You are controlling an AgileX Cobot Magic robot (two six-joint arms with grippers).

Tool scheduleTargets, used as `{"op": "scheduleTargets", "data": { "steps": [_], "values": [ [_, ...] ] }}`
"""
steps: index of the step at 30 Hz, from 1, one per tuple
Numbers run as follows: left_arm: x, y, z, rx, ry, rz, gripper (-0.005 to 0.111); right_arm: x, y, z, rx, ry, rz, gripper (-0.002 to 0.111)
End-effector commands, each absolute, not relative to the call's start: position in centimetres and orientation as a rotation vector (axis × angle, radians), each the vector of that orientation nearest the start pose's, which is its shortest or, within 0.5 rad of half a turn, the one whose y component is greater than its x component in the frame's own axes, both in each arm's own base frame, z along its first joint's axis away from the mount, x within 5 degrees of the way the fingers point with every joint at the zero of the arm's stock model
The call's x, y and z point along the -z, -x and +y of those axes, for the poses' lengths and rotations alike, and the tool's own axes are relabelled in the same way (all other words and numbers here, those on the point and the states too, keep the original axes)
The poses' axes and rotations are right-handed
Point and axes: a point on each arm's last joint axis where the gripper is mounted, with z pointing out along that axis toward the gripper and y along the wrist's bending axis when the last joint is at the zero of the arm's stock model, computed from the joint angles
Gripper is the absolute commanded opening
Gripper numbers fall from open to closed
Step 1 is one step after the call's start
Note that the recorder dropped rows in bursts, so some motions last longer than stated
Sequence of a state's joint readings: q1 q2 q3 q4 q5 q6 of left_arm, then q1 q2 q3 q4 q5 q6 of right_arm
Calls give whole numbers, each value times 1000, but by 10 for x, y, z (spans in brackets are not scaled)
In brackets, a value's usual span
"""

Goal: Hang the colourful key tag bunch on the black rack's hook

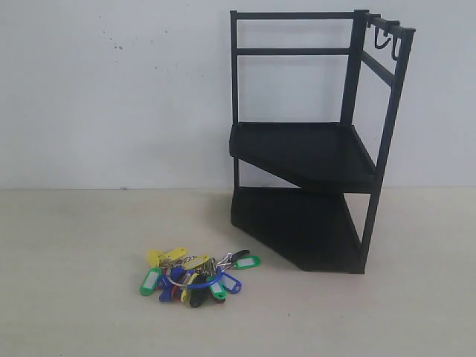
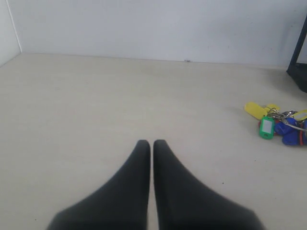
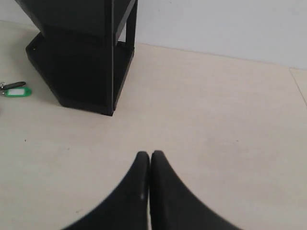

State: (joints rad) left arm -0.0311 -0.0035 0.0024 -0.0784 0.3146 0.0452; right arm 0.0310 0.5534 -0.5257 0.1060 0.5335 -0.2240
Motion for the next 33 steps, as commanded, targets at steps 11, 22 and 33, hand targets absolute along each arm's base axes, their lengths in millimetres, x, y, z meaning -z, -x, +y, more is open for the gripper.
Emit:
{"op": "scheduleTargets", "data": {
  "steps": [11,22,33],
  "values": [
    [-186,-54,-4,69,-11,1790,4,-309,-121,9,-81,71,1942,0],
    [-186,-54,-4,69,-11,1790,4,-253,-199,33,-280,114,2234,0],
    [-186,-54,-4,69,-11,1790,4,-252,-282,174,-406,990,2142,0]
  ]
}}
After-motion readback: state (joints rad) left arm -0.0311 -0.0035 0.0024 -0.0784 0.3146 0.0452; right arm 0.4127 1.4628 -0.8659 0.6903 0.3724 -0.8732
